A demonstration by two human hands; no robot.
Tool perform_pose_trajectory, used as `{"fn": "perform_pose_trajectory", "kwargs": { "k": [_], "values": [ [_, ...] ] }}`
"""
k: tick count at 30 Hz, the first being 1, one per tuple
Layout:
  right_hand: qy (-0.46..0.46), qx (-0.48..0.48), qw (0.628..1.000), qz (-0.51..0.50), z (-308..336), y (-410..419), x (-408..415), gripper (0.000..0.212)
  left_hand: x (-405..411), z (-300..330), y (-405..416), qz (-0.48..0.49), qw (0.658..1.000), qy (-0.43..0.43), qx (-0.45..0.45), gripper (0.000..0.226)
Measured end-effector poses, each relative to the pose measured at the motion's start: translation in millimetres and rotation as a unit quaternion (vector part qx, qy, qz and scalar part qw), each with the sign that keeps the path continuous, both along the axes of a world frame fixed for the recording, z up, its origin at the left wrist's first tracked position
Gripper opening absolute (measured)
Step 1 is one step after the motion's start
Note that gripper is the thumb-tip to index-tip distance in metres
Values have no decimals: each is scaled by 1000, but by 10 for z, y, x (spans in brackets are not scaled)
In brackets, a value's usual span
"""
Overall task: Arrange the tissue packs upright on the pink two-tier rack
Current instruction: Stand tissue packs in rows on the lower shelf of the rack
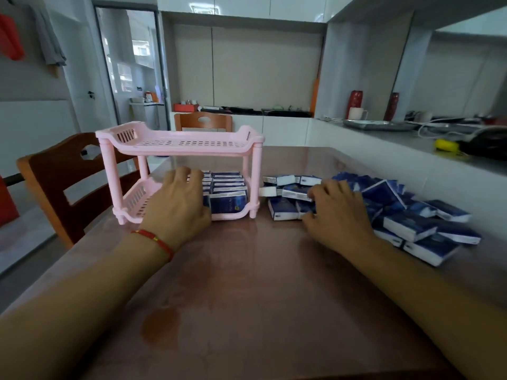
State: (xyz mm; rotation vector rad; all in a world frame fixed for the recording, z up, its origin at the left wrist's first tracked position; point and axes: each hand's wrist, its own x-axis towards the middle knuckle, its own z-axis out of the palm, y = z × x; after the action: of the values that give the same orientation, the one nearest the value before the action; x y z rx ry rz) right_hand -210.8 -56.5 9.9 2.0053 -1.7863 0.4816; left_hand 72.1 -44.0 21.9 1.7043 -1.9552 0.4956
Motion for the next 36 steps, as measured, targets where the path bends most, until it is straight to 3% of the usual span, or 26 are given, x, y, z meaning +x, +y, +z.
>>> {"fn": "perform_pose_trajectory", "kwargs": {
  "k": [4,7,11,14,15,18,20,22,24,26,27,29,32,34,36],
  "values": [
    [34,30,992,-121,17,142,-276,67,-144,30,93,34,995,-94,-28,37],
    [69,99,982,-146,-71,204,-425,79,-313,69,224,-42,990,-101,-88,30],
    [51,-9,997,-54,-57,289,-419,78,-658,-91,354,-240,967,78,-36,26],
    [-155,10,974,166,-12,447,-165,85,-911,-221,352,-305,917,239,97,33],
    [-181,34,960,210,-16,509,-65,89,-964,-263,347,-314,892,285,156,39],
    [-100,43,959,260,-32,573,64,94,-990,-373,307,-329,829,403,204,40],
    [-124,27,960,251,12,556,-40,80,-929,-371,305,-331,802,453,207,34],
    [-162,-60,972,161,69,485,-273,57,-863,-324,289,-325,799,461,207,35],
    [-82,-85,991,-59,107,385,-567,49,-818,-274,296,-317,800,463,212,36],
    [-45,28,973,-226,84,339,-774,58,-792,-264,293,-315,797,465,222,37],
    [-58,85,961,-257,54,325,-833,62,-789,-265,294,-312,800,460,227,38],
    [-75,136,952,-265,27,324,-856,63,-787,-271,295,-305,809,446,229,41],
    [-64,87,966,-234,81,331,-808,52,-784,-264,279,-302,817,439,221,46],
    [-74,27,987,-140,96,346,-762,49,-773,-256,276,-295,824,434,216,45],
    [-167,9,986,20,99,397,-666,48,-753,-265,259,-287,830,432,205,45]
  ]
}}
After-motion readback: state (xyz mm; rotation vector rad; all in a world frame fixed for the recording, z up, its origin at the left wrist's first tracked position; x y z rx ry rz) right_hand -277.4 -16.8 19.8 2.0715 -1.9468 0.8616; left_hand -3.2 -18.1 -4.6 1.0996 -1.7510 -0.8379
